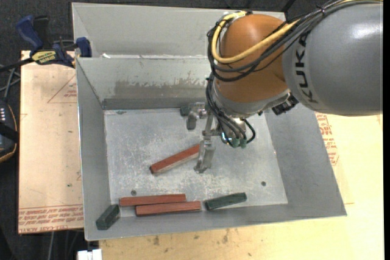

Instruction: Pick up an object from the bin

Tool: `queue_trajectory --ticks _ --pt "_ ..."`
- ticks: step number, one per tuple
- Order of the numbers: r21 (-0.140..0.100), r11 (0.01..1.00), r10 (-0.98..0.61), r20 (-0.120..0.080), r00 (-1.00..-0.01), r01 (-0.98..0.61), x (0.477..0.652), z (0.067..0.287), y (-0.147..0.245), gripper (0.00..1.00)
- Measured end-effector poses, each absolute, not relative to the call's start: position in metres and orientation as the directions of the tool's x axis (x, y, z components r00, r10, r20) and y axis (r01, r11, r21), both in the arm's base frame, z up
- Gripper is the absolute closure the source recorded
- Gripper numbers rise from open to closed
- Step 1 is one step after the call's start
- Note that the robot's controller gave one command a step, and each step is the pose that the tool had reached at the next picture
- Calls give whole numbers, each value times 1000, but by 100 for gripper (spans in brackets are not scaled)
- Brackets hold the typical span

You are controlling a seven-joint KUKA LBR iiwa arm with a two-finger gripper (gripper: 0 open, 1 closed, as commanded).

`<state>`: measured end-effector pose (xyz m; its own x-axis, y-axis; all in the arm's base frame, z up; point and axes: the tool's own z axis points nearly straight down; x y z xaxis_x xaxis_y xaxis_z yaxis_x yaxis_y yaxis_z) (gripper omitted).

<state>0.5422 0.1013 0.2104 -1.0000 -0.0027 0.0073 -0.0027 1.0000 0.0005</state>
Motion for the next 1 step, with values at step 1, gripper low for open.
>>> queue_trajectory --ticks 1 --pt "1 1000 0 0 -1000 0 544 214 101 0"
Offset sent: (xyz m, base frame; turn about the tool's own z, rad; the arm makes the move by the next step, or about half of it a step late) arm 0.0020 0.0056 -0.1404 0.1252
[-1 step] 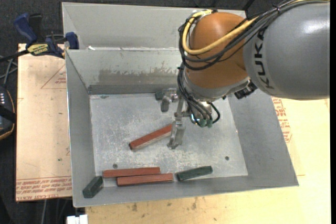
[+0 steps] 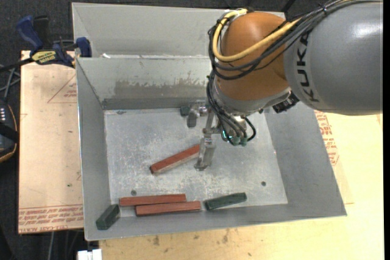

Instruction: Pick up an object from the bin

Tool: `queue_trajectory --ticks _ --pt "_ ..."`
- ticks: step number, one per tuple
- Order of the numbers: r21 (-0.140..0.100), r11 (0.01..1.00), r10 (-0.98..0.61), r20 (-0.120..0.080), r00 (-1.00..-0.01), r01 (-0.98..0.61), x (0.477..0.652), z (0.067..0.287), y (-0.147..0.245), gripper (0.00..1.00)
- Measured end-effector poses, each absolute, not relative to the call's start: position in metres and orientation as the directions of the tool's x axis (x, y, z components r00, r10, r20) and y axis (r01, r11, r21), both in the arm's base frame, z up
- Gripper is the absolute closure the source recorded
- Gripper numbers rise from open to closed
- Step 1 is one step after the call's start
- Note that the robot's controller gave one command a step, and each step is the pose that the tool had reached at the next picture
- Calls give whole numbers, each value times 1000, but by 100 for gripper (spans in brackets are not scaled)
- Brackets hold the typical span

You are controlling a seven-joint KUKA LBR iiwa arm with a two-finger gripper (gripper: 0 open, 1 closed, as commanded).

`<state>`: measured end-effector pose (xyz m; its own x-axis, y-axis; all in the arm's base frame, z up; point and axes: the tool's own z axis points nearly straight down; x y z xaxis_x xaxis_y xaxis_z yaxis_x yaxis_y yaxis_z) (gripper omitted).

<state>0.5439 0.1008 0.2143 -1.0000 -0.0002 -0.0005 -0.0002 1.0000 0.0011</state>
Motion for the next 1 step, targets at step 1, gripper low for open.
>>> queue_trajectory --ticks 1 --pt "3 999 48 -7 -999 48 546 160 104 0"
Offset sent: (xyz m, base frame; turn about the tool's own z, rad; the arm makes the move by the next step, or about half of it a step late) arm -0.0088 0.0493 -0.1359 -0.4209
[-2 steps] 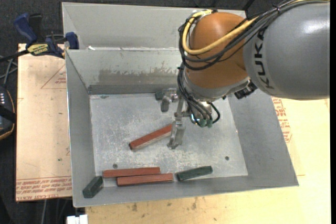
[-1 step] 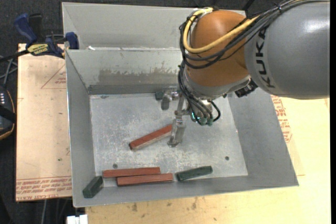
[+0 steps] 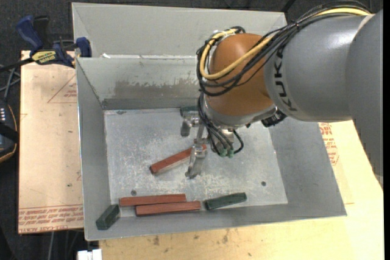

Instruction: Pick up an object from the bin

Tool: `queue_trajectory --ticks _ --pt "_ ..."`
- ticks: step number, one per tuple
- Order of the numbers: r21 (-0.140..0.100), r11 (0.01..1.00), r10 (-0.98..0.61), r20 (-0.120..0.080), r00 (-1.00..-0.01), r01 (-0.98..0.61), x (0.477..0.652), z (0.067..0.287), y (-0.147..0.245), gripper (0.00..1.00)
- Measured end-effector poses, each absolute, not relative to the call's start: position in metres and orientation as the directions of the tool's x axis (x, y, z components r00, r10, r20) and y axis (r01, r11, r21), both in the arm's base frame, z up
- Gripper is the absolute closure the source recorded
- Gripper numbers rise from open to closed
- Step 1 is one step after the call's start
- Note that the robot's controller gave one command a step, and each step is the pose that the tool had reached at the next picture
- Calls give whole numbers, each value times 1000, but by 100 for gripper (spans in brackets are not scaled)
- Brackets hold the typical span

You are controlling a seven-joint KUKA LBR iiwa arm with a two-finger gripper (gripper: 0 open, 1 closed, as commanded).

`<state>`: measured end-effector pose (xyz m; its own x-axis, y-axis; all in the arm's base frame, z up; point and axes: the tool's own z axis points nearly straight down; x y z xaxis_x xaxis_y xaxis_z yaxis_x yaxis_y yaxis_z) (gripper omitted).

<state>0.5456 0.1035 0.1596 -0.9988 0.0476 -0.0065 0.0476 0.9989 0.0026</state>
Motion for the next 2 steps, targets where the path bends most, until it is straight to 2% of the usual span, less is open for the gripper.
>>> queue_trajectory --ticks 1,2 --pt "0 998 -58 1 -998 -58 540 123 121 0" --pt "2 978 -210 -3 -978 -210 604 71 138 100"
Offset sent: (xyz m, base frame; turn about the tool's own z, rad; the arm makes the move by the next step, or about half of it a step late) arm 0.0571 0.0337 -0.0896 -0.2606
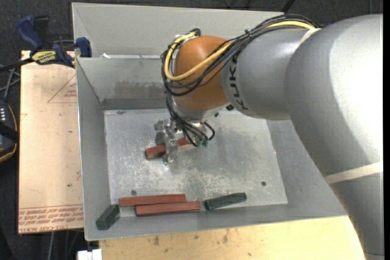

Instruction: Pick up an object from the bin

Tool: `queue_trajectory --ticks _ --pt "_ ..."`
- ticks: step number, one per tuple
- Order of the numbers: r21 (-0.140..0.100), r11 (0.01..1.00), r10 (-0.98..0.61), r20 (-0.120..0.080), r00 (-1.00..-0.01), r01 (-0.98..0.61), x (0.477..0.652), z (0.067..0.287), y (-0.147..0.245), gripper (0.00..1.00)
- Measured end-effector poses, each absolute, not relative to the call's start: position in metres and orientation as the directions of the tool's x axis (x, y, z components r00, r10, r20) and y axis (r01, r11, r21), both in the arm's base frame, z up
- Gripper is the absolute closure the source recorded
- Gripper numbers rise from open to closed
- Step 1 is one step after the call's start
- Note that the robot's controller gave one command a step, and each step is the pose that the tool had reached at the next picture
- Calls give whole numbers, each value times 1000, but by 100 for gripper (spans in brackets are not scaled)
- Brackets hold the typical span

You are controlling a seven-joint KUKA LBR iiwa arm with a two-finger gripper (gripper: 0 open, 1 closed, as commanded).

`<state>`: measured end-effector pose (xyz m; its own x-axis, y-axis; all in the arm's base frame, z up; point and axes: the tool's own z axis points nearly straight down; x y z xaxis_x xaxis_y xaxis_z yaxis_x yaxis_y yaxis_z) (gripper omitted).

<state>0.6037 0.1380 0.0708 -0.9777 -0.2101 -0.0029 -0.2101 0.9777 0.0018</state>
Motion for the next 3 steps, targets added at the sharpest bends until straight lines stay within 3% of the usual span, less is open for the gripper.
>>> queue_trajectory --ticks 1,2,3 --pt "2 978 -210 -3 -978 -210 604 71 138 100" --pt "1 967 -256 -5 -967 -256 619 228 111 100" --pt "1 967 -256 -4 -967 -256 619 227 111 100"
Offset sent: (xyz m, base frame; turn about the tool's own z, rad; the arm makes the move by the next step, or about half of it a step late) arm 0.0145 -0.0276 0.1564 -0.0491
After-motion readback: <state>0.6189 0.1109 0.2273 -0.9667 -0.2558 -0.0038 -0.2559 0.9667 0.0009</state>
